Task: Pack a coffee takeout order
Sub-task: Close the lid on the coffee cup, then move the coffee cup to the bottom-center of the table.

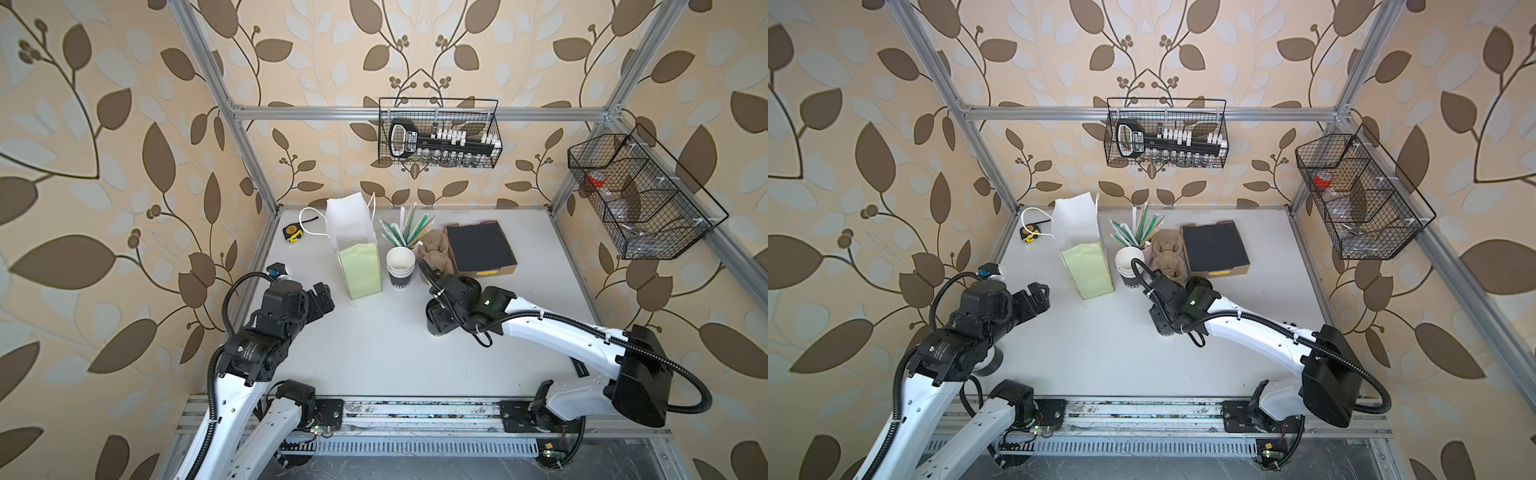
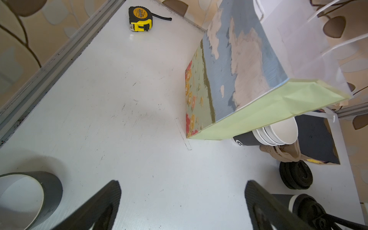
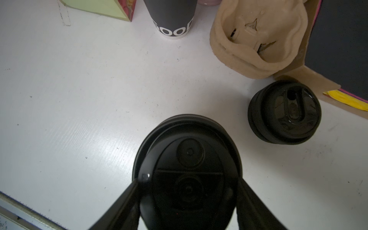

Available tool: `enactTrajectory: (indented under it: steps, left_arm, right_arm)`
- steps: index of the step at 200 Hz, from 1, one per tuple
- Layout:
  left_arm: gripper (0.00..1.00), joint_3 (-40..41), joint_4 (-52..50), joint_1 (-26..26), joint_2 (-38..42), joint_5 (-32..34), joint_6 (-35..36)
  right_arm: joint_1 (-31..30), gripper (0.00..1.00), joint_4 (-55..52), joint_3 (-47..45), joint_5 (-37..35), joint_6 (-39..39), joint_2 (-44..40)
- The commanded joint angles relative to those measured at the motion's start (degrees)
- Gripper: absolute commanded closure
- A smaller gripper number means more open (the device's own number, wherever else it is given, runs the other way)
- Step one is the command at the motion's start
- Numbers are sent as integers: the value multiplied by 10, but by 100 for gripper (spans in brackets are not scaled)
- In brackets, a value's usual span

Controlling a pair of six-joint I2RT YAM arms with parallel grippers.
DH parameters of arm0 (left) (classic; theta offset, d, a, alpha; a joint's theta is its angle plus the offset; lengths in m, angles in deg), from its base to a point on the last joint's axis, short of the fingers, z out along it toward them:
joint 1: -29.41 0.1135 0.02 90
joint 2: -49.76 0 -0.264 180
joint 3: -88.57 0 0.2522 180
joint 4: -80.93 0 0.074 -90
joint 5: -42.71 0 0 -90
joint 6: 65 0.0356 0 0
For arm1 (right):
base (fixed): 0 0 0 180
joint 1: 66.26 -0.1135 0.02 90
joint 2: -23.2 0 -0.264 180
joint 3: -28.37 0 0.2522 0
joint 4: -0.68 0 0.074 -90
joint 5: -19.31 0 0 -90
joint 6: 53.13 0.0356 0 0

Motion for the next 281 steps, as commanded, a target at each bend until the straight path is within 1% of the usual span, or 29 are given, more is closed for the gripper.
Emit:
enactTrajectory:
  steps: [1,26,43,56,65,77,90,105,119,140,160,179,200,234,247,253,281]
  left_arm:
    - [1,-12,-4,-5,-5,-4,9]
    - [1,-12,-3,-5,-8,-9,10]
    - [1,-10,-1,-5,-9,-17,11]
    - [1,-6,6,-5,-16,-36,14]
    - [1,-6,8,-6,-27,-52,18]
    - [1,-8,12,-9,-46,-84,19]
    - [1,-12,12,-14,-71,-136,18]
    - [1,-20,-2,-15,-103,-185,1]
    - [2,-10,7,-18,-114,-232,-18]
    - [3,9,30,-36,-124,-260,-47]
    - [3,18,45,-70,-145,-260,-73]
    - [3,34,72,-119,-165,-255,-104]
    - [3,47,91,-167,-189,-222,-128]
    - [3,77,149,-199,-226,-237,-170]
    - [3,78,167,-212,-239,-238,-170]
    - [3,76,174,-217,-244,-238,-190]
    - [3,72,205,-225,-287,-250,-204]
  right_arm:
    - [-1,36,-111,-68,45,-9,75]
    - [-5,36,-119,-65,61,-14,78]
    - [-7,36,-106,-71,98,-15,69]
    - [-13,36,-111,-69,83,-14,72]
    - [-15,36,-112,-69,86,-15,70]
    - [-24,36,-108,-66,99,-16,63]
    - [-34,35,-110,-61,95,-13,49]
    - [-36,35,-98,-64,121,-16,37]
    - [-39,35,-90,-68,136,-21,33]
    - [-51,35,-93,-64,125,-28,43]
    - [-67,34,-94,-58,120,-33,57]
    - [-82,34,-92,-53,120,-38,69]
    - [-90,33,-87,-53,120,-40,74]
    - [-106,34,-80,-54,124,-50,76]
    - [-114,34,-78,-54,123,-53,81]
    - [-118,34,-77,-55,122,-53,84]
    - [-124,33,-74,-58,119,-50,93]
